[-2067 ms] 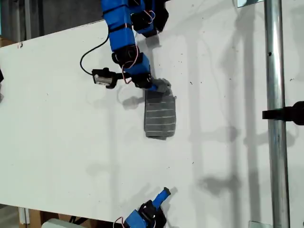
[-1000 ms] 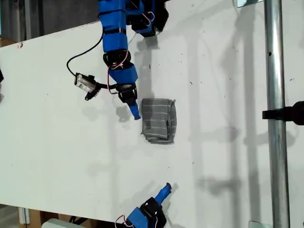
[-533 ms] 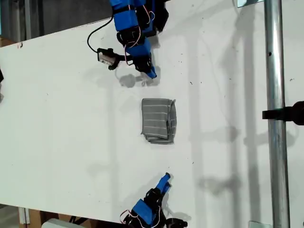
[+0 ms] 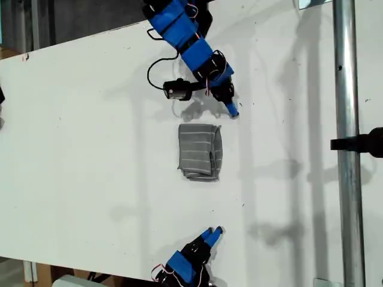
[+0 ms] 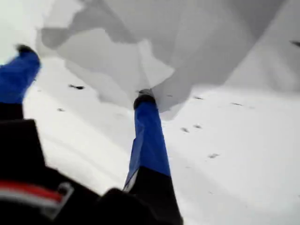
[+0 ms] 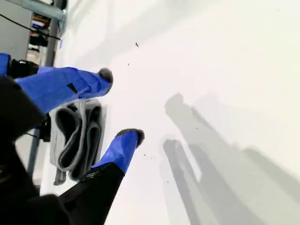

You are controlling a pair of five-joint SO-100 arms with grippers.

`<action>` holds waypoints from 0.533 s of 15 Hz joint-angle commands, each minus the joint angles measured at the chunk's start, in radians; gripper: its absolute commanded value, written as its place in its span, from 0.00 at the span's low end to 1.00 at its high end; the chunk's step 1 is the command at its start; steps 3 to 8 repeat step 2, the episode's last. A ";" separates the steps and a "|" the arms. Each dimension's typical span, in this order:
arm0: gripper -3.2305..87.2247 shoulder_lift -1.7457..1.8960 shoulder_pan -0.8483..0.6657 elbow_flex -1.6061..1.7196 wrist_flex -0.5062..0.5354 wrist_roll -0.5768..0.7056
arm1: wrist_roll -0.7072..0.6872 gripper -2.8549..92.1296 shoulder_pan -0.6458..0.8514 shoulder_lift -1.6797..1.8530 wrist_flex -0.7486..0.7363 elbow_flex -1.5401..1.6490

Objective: Grasp corners of a towel and fold twice.

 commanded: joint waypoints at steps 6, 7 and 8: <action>0.23 -0.003 -0.009 0.006 0.006 -0.005 | -0.640 1.00 0.215 -0.802 1.034 -1.177; 0.23 -0.003 -0.009 0.006 0.006 -0.005 | -0.640 1.00 0.215 -0.802 1.034 -1.177; 0.23 -0.003 -0.009 0.006 0.006 -0.005 | -0.640 1.00 0.215 -0.802 1.034 -1.177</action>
